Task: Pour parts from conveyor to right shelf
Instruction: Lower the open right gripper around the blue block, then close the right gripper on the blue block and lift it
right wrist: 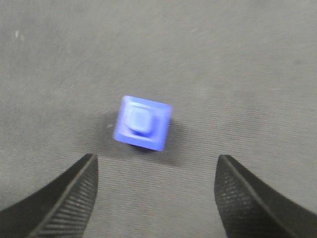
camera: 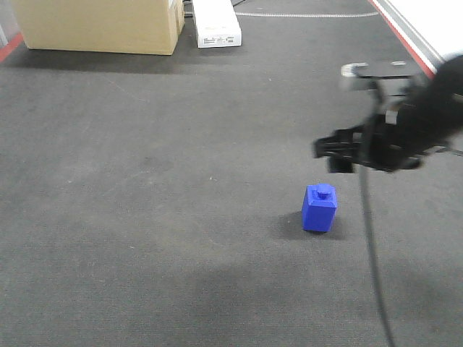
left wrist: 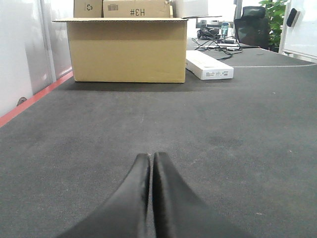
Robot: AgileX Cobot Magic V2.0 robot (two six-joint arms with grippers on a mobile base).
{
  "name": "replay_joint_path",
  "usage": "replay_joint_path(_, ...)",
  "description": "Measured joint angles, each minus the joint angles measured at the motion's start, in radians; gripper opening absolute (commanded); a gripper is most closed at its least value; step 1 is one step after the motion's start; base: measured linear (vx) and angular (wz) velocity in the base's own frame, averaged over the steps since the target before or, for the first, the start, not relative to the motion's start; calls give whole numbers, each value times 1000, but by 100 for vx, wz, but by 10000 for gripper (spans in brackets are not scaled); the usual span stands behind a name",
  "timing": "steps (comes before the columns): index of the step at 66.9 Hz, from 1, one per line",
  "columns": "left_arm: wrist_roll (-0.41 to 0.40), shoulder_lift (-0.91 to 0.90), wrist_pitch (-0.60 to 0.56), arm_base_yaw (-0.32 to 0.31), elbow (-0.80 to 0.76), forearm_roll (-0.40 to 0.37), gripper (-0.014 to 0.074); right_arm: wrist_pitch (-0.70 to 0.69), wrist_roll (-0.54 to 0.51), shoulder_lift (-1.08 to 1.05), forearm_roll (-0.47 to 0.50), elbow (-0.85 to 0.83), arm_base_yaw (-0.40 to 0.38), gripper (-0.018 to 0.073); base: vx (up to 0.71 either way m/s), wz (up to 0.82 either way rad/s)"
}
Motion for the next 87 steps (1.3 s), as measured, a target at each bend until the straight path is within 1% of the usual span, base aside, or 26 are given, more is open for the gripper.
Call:
replay_joint_path(14, 0, 0, 0, 0, 0, 0, -6, 160, 24, 189, 20, -185, 1, 487, 0, 0)
replay_joint_path(20, 0, 0, 0, 0, 0, 0, -6, 231, 47, 249, 17, -234, 1, 488, 0, 0)
replay_joint_path(25, 0, 0, 0, 0, 0, 0, -6, 256, 55, 290, 20, -264, 0, 491, 0, 0)
replay_joint_path(35, 0, 0, 0, 0, 0, 0, -6, 257, 66, 336, 42, -300, 0, 504, 0, 0)
replay_joint_path(51, 0, 0, 0, 0, 0, 0, -6, 257, 70, 389, 46, -311, 0, 505, 0, 0)
replay_joint_path(75, 0, 0, 0, 0, 0, 0, -6, 231, 69, 437, 110, -314, -36, 504, 0, 0)
replay_joint_path(81, 0, 0, 0, 0, 0, 0, -6, 226, 65, 453, 120, -314, -42, 487, 0, 0)
replay_joint_path(87, 0, 0, 0, 0, 0, 0, -6, 220, 64, 464, 120, -314, -43, 440, 0, 0)
